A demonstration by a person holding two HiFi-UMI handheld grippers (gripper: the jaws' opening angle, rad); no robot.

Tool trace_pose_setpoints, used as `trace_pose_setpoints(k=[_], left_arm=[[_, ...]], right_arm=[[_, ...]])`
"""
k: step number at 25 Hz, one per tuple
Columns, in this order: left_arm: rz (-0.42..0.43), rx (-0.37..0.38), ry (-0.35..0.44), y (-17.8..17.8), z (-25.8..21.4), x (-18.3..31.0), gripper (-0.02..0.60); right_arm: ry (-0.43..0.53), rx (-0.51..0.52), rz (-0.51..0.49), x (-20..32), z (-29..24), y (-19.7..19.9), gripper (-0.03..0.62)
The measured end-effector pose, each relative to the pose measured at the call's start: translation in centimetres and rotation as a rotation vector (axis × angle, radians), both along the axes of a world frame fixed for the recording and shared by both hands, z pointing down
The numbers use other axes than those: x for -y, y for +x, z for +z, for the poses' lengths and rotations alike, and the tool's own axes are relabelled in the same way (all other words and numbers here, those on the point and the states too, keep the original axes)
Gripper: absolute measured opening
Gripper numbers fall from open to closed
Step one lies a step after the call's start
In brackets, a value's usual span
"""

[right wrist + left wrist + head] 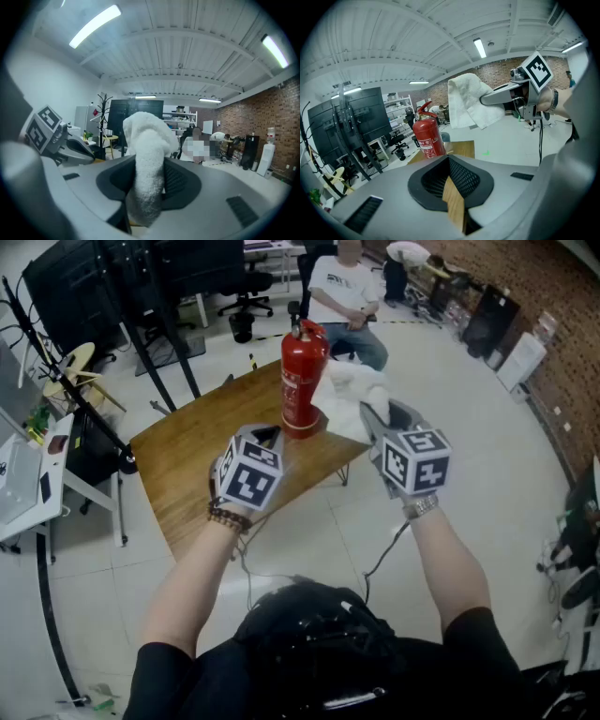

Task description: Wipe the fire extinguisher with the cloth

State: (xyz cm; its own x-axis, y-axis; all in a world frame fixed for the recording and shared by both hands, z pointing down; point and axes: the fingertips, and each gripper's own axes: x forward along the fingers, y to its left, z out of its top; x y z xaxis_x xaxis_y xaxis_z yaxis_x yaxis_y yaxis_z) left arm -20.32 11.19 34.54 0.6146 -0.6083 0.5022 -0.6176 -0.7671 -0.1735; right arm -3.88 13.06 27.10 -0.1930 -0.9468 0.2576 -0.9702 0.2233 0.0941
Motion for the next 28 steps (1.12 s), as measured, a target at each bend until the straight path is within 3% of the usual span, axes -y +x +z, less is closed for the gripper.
trace_pose_setpoints(k=[6, 15, 28], left_arm=[[0.006, -0.007, 0.015, -2.3, -0.7, 2.6, 0.000], [-0.006, -0.032, 0.010, -2.5, -0.3, 6.2, 0.000], [-0.065, -0.022, 0.028, 2.7, -1.2, 12.0, 0.000]], right_arm=[[0.020, -0.005, 0.030, 3.5, -1.1, -0.6, 0.161], [0.057, 0.002, 0.042, 7.6, -3.1, 1.0, 0.161], [-0.043, 0.021, -0.144, 15.4, -1.0, 3.2, 0.161]])
